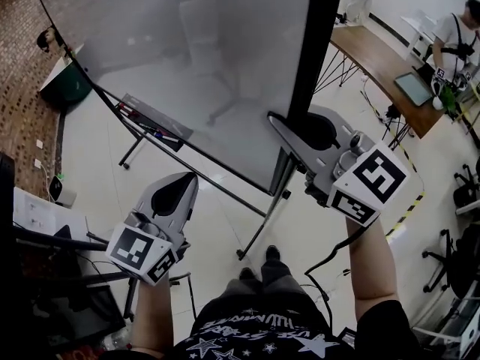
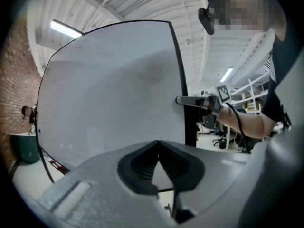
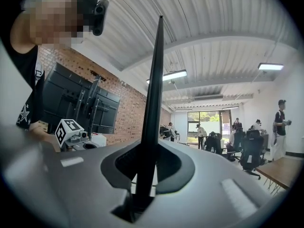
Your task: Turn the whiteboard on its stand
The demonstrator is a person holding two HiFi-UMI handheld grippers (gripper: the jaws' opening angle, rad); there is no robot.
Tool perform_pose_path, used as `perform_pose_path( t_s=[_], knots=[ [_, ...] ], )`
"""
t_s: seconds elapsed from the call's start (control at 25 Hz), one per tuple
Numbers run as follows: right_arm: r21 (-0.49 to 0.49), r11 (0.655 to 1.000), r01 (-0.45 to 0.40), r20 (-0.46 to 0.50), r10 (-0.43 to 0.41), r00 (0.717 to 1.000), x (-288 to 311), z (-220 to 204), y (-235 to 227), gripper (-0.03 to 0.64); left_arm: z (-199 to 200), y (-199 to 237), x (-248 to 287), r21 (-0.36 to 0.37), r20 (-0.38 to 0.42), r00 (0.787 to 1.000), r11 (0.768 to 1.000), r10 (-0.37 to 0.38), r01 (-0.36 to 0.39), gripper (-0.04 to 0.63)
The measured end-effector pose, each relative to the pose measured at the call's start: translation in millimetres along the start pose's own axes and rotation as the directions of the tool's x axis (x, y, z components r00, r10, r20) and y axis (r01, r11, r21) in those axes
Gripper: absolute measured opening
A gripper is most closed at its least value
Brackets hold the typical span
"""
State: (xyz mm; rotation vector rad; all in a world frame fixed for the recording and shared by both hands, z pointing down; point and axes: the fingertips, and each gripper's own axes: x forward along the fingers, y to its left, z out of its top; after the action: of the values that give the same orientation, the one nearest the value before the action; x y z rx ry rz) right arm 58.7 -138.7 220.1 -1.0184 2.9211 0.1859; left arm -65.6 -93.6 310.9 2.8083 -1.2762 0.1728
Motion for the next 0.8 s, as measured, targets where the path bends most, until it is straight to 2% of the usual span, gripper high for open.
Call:
perform_pose_path(
  t_s=[0.28, 0.56, 0.8],
  knots=[
    [-0.008, 1.000, 0.014, 0.002, -0.014, 1.000, -46.6, 5.1, 5.7, 0.055, -3.5, -36.4, 3.7, -0.010, -0.010, 0.998, 0.998, -0.062, 0.062, 0.005],
    [-0.011, 1.000, 0.012, -0.007, -0.012, 1.000, -80.4, -1.2, 15.3, 0.055, -4.7, -61.4, 5.5, 0.005, 0.006, 0.998, 0.998, -0.060, 0.060, 0.005],
    [-0.012, 1.000, 0.018, 0.008, -0.018, 1.000, -105.9, 7.4, 25.8, 0.055, 1.8, -88.2, 3.9, 0.019, 0.006, 0.996, 0.996, -0.090, 0.090, 0.005]
  ],
)
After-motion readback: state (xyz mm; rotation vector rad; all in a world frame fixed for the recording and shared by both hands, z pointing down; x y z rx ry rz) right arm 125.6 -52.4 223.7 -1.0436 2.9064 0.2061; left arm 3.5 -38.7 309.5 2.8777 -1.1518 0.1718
